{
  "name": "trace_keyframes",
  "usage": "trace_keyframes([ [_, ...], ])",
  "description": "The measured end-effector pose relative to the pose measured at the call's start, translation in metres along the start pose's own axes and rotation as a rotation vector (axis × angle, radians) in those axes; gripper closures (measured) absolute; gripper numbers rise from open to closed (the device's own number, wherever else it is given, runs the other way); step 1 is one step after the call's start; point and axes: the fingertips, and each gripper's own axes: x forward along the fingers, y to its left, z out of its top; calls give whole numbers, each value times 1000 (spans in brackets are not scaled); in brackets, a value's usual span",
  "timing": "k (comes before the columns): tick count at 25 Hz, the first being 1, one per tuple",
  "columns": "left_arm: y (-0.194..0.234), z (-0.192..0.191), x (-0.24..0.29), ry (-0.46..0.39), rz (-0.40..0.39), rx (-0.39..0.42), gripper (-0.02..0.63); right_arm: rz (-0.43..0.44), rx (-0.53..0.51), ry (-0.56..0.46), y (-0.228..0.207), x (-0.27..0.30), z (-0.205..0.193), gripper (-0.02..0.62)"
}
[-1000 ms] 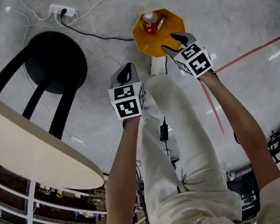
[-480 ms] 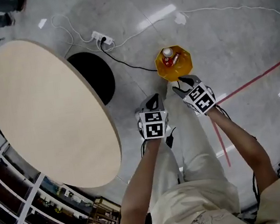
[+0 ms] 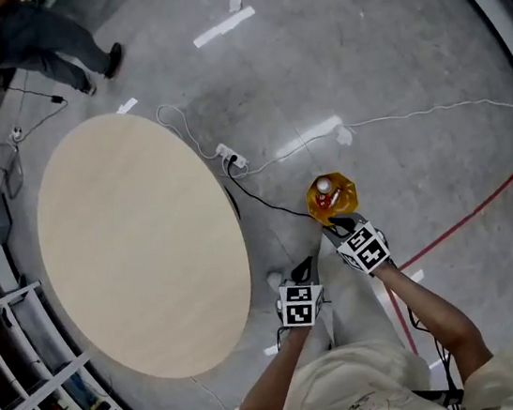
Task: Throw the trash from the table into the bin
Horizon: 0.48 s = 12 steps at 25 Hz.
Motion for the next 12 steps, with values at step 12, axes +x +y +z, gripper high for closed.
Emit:
trace_keyframes([
  [12, 9, 41, -149, -292, -8, -25, 603, -46, -69, -103, 85, -69, 65, 545],
])
